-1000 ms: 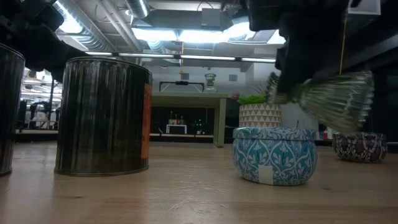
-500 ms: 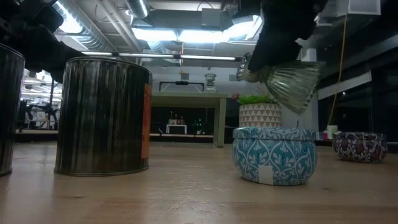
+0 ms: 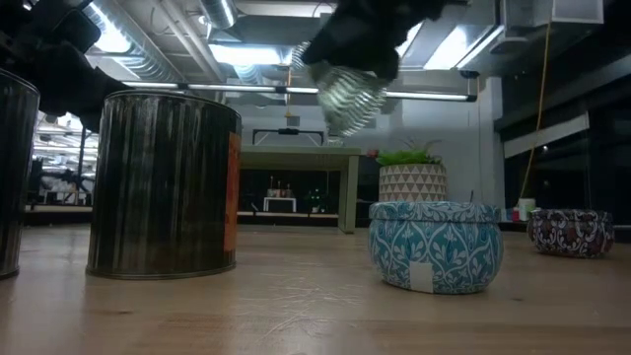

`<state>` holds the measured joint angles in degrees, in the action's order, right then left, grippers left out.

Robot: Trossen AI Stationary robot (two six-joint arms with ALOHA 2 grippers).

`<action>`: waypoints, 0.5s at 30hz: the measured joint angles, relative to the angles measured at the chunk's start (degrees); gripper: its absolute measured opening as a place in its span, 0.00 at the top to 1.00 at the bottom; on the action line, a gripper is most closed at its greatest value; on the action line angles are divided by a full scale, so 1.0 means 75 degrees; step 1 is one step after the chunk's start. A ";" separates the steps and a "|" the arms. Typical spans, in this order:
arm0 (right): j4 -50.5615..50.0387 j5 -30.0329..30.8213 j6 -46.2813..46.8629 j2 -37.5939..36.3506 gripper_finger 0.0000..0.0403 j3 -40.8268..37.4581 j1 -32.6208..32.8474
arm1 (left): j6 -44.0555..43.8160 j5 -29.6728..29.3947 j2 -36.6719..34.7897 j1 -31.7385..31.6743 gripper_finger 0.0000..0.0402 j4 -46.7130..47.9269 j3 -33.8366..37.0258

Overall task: Pick & Place candle stick holders
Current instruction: Put the green glass candle holder on the shelf

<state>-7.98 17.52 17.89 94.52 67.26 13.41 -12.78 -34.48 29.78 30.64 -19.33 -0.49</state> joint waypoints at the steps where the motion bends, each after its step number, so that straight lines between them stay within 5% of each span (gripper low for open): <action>1: 0.0243 0.0097 -0.0155 0.0000 0.66 0.0000 -0.0075 | 0.0000 0.0000 0.0000 -0.0001 0.92 0.0003 0.0000; 15: 0.2483 0.1329 -0.1842 0.0000 0.66 0.0000 -0.0816 | 0.0000 0.0000 0.0000 0.0001 0.92 0.0004 0.0000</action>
<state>10.64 27.49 4.07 94.52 67.26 7.29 -12.78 -34.48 29.78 30.65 -19.30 -0.49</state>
